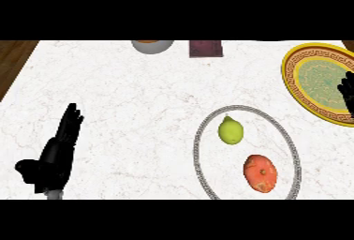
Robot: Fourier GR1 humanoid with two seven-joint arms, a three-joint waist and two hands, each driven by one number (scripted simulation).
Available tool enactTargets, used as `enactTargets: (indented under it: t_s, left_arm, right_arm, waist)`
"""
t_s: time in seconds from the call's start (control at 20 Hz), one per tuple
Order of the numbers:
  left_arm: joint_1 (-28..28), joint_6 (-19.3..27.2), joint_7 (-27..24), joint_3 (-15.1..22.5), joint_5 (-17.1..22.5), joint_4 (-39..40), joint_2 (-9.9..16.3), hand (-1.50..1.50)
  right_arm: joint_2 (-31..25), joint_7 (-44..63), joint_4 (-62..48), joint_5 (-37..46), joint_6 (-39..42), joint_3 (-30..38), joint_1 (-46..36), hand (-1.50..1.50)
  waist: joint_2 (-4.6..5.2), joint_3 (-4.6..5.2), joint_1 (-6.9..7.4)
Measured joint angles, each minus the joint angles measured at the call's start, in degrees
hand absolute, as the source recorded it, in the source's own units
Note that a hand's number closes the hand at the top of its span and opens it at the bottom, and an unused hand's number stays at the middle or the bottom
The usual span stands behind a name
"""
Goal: Pick the squash from the placemat and place it in the plate
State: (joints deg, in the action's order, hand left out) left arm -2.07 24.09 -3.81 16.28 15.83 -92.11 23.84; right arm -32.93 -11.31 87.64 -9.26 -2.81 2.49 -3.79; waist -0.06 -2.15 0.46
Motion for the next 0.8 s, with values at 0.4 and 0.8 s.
enactTargets:
  t_s: [0.4, 0.8]
  left_arm:
    - [0.2, -0.4, 5.8, 0.4, -0.5, 4.1, 1.5, 0.00]
    - [1.7, 0.0, 10.0, 1.2, -0.1, 6.2, 0.1, 0.00]
  right_arm:
    - [-1.9, 1.1, 6.8, -2.0, 11.9, -6.6, -3.4, 1.50]
    - [5.4, -10.3, 6.1, 3.7, 5.9, -10.4, 4.7, -1.50]
  waist:
    - [-0.47, 2.37, -0.70]
    - [0.21, 1.90, -1.79]
